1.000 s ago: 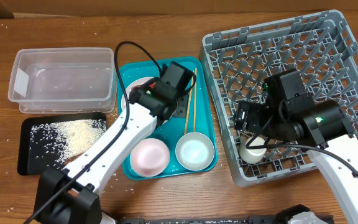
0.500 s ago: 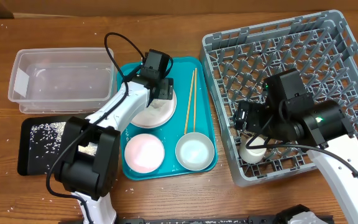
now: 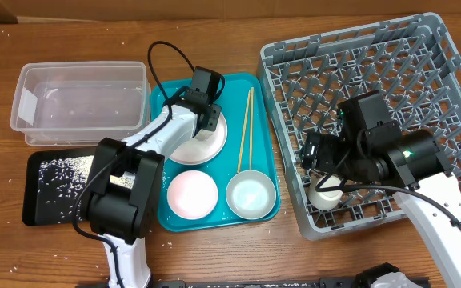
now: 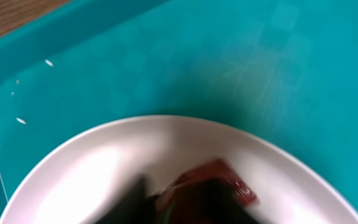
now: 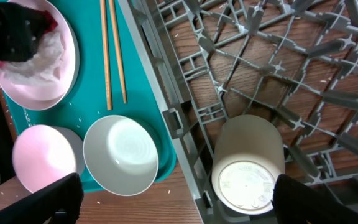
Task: Sort waste into correct bins and load items into the dishwasher
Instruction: 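Grasp the red wrapper on the white plate with the left gripper, then drop the red wrapper into the clear plastic bin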
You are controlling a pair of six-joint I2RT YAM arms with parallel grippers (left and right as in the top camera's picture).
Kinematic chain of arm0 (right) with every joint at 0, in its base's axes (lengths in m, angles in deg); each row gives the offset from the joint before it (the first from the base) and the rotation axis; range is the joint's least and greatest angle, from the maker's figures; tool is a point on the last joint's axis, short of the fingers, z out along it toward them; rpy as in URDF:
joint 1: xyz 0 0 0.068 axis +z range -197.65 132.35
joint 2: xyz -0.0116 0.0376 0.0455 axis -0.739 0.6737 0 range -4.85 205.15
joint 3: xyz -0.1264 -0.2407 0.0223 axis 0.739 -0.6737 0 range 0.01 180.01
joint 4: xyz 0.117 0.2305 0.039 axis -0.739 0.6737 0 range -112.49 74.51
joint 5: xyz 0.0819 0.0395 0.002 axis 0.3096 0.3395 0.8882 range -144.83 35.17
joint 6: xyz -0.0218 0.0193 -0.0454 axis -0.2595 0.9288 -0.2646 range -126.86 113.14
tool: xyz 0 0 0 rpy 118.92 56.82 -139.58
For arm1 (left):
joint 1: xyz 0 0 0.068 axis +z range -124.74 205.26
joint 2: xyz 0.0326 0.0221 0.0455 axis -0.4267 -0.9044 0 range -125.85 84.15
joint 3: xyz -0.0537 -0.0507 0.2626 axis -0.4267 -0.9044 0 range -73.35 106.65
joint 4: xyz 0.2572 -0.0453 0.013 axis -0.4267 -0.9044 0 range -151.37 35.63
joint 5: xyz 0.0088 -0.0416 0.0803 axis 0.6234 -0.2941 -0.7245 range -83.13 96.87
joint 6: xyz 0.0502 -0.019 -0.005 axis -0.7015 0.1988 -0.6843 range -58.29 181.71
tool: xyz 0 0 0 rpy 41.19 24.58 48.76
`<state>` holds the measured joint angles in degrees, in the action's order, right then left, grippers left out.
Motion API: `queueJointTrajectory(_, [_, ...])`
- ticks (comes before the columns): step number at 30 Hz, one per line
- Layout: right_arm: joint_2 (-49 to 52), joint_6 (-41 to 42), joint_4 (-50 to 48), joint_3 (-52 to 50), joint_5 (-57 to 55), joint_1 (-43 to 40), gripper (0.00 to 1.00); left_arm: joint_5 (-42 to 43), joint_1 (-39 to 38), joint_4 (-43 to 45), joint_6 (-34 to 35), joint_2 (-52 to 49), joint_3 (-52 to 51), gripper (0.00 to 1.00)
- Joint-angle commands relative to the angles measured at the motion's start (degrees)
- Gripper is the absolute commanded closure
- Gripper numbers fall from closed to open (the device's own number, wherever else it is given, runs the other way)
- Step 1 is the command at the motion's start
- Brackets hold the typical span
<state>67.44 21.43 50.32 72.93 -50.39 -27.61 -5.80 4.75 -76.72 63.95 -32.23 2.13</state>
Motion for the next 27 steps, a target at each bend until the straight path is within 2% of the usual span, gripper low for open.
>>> queueJointTrajectory(1, [-0.15,0.24,-1.03,-0.24,-0.48,0.15,0.0,0.17,0.02,-1.2,-2.08,1.51,2.86,0.96])
queueJointTrajectory(6, [-0.15,0.24,-1.66,-0.24,-0.42,0.15,0.0,0.28,-0.17,-12.94,5.35,8.74,10.21,0.96])
queueJointTrajectory(11, [-0.15,0.26,-1.55,-0.24,-0.28,0.15,0.0,-3.1,1.77,-24.11,7.69,15.96,13.97,0.96])
queueJointTrajectory(14, [-0.15,0.26,-1.66,-0.24,-0.28,0.15,0.0,-7.52,5.84,-29.16,11.19,17.57,13.94,0.96])
queueJointTrajectory(19, [-0.15,0.26,-1.66,-0.24,-0.28,0.15,0.0,-6.38,17.07,-30.1,16.02,15.08,13.05,0.93])
queueJointTrajectory(21, [-0.15,0.24,-1.7,-0.24,-0.28,0.15,0.0,-3.58,20.72,-27.39,16.0,13.53,13.11,0.72])
queueJointTrajectory(22, [-0.15,0.26,-1.73,-0.24,-0.28,0.15,0.0,-0.96,22.12,-27.04,16.0,13.2,13.27,0.64])
queueJointTrajectory(23, [-0.15,0.24,-1.66,-0.24,-0.28,0.17,0.0,4.5,23.74,-27.15,15.98,13.18,13.55,0.62])
queueJointTrajectory(26, [-0.15,0.24,-1.64,-0.24,-0.28,0.17,0.0,15.06,25.44,-29.03,15.78,13.94,14.34,0.34])
queueJointTrajectory(27, [-0.15,0.26,-1.77,-0.24,-0.28,0.15,0.0,18.49,25.42,-30.36,15.78,14.56,14.73,0.2])
